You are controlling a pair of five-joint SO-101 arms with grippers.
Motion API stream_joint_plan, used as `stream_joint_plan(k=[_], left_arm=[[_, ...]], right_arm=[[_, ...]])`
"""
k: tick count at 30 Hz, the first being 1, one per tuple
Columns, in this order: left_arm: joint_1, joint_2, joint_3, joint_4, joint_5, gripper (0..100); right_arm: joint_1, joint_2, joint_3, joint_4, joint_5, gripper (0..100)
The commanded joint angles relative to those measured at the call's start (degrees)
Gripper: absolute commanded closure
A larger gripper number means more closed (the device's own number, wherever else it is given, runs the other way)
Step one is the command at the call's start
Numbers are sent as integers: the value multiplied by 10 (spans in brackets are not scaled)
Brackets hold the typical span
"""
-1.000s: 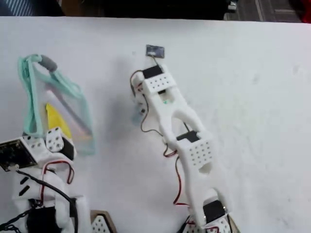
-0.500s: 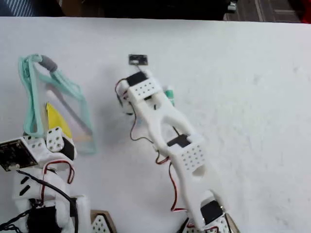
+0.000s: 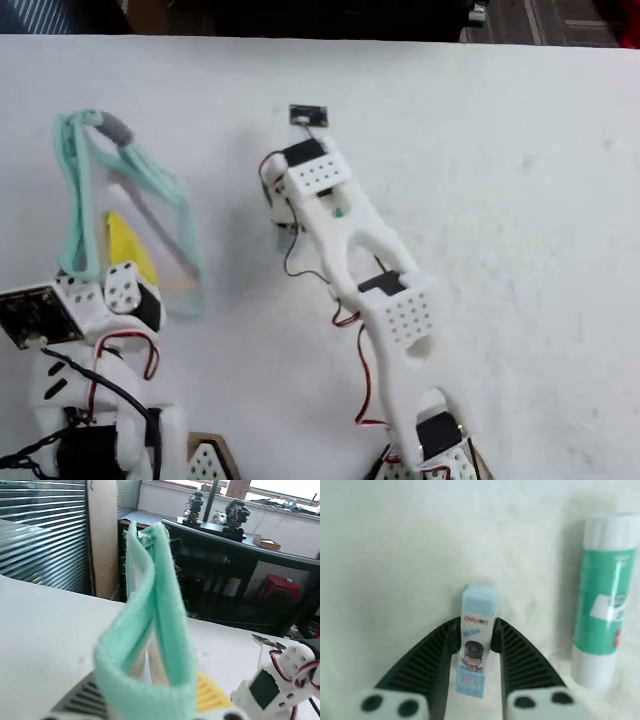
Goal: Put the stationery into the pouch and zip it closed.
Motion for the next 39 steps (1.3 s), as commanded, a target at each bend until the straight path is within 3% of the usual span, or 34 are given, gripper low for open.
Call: stream_joint_plan(k=[1,8,14,19,25,27,31,37,39], left_arm=[[72,-6,-6,-23,7,976],[176,-6,-28,-54,4,976],[280,-6,-4,-54,-44,976],[352,-6,36,-55,-97,976],[357,-6,58,-55,-108,969],[356,-6,61,-55,-105,923],[334,-6,67,-37,-73,792],[331,-6,69,-16,-47,786],[332,-6,69,-17,-47,786]], right_arm=[[22,-63,-63,45,74,982],[25,-180,-166,187,186,982],[83,-305,-157,180,204,982],[90,-415,-151,183,206,982],[89,-542,-151,189,206,982],[82,-582,-151,189,206,982],[29,-653,-147,189,206,982],[-76,-767,-8,168,208,982],[-126,-800,61,128,244,982]])
